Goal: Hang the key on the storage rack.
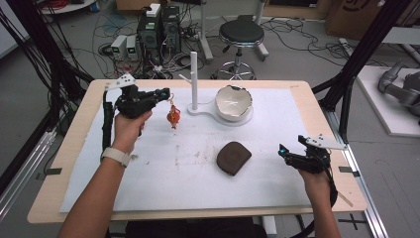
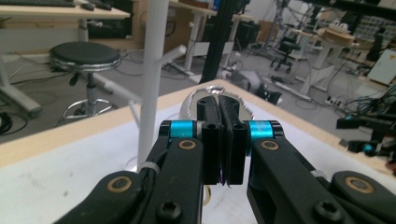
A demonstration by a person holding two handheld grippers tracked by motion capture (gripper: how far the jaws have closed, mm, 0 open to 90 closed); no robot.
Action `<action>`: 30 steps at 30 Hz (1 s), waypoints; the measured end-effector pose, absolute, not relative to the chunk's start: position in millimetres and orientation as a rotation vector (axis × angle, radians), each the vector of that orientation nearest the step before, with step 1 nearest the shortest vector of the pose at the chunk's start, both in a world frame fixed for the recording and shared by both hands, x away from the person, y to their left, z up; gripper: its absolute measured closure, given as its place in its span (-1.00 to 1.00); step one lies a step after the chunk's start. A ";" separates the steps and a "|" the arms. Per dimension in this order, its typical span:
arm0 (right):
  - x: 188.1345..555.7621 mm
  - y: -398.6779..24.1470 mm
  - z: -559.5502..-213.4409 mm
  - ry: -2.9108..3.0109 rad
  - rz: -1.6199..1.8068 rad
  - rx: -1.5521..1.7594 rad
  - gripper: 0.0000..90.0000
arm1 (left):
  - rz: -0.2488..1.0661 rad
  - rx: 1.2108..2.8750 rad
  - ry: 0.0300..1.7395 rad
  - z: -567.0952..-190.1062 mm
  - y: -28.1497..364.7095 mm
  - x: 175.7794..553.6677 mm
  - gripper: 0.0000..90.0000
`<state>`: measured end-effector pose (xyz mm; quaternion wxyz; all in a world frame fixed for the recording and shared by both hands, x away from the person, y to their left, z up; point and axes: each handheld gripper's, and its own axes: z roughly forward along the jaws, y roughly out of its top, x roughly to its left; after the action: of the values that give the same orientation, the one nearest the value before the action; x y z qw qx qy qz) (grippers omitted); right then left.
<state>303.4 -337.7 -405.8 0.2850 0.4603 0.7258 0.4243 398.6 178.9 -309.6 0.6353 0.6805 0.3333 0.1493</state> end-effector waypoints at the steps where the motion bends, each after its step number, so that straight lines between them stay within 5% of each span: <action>1: 303.3 -337.6 -405.6 1.941 1.136 1.230 -0.57 | 0.333 1.549 0.754 -305.9 177.6 401.4 0.95; 12: 302.5 -339.6 -405.2 1.936 1.140 1.237 -0.57 | 0.291 1.532 0.722 -278.1 158.2 435.1 0.95; 30: 300.1 -346.0 -403.7 1.925 1.159 1.232 -0.57 | 0.215 1.515 0.792 -289.9 134.3 478.3 0.95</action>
<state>300.1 -346.0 -403.7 0.2854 0.4606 0.7201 0.4334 478.3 134.3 -289.9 0.6514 0.6671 0.3488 0.0946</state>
